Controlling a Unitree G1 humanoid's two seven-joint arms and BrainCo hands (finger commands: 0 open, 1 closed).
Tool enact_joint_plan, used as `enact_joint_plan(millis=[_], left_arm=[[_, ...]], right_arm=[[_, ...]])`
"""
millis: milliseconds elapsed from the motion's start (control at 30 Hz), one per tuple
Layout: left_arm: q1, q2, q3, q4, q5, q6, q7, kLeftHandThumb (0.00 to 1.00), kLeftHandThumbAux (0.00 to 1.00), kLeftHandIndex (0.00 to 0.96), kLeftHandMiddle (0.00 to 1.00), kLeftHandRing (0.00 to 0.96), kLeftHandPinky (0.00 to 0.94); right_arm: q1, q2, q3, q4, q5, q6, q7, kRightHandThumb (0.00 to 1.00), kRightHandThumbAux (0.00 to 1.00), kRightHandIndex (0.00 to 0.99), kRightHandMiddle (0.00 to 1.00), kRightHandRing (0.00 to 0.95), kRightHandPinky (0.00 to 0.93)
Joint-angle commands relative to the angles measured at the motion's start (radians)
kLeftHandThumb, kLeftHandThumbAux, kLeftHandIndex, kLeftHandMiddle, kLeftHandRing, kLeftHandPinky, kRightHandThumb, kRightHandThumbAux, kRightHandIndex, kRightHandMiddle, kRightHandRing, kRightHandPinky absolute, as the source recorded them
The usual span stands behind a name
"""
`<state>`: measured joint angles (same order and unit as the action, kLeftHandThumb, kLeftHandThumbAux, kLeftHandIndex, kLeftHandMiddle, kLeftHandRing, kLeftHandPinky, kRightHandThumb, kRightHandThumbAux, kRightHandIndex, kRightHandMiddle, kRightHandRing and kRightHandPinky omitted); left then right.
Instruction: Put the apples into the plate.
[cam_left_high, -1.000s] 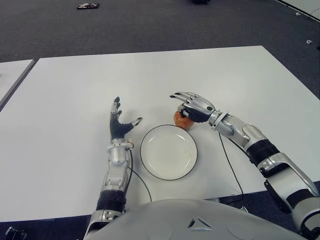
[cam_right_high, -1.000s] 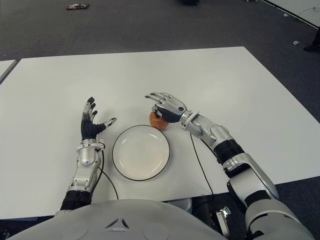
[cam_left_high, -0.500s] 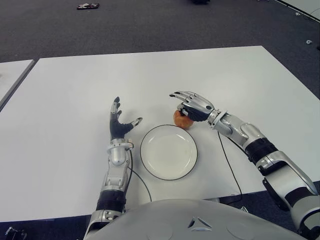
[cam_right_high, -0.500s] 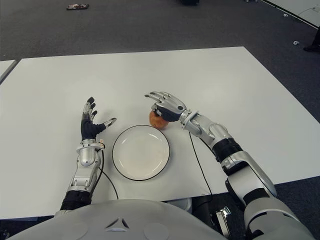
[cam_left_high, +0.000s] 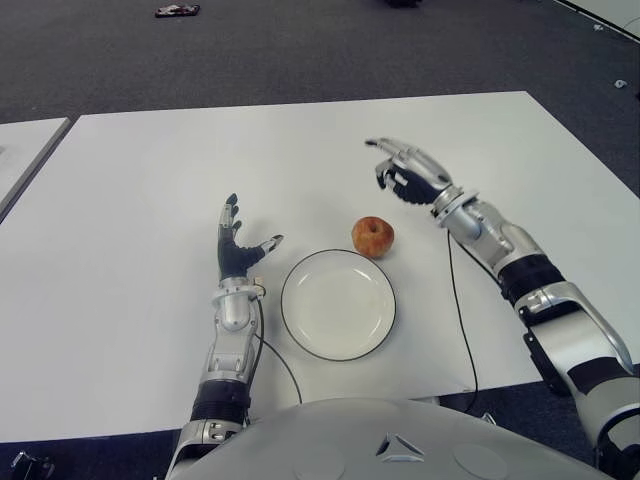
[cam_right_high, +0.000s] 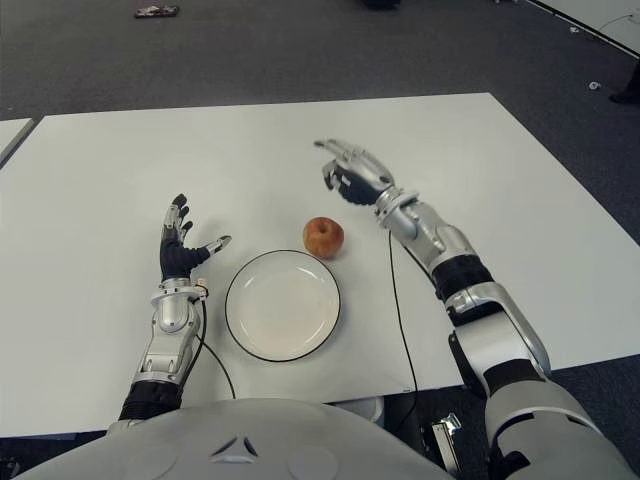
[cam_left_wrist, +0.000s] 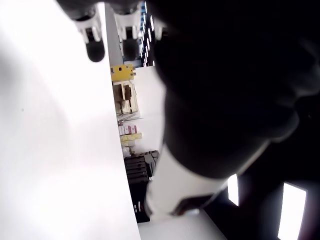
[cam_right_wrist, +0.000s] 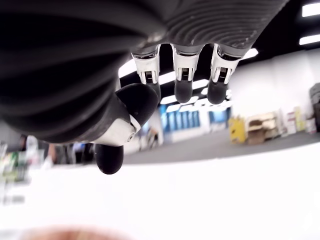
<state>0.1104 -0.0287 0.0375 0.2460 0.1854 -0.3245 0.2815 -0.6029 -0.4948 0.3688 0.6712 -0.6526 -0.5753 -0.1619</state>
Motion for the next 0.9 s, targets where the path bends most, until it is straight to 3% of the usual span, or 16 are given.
enact_joint_plan(millis=[33, 333, 900], left_arm=[[-0.002, 0.005, 0.005, 0.004, -0.006, 0.018, -0.002, 0.01, 0.599, 0.0, 0.0, 0.0, 0.0], [0.005, 0.004, 0.002, -0.003, -0.003, 0.014, -0.001, 0.007, 0.589, 0.0, 0.0, 0.0, 0.0], [0.018, 0.006, 0.002, -0.008, -0.001, 0.014, -0.002, 0.001, 0.588, 0.0, 0.0, 0.0, 0.0]], right_arm=[[-0.017, 0.006, -0.052, -0.003, 0.087, 0.001, 0.049, 0.117, 0.218, 0.0, 0.0, 0.0, 0.0], [0.0, 0.021, -0.124, -0.061, 0.178, 0.043, 0.086, 0.113, 0.264, 0.0, 0.0, 0.0, 0.0], [-0.019, 0.057, -0.206, -0.013, 0.209, 0.062, 0.03, 0.096, 0.373, 0.0, 0.0, 0.0, 0.0]])
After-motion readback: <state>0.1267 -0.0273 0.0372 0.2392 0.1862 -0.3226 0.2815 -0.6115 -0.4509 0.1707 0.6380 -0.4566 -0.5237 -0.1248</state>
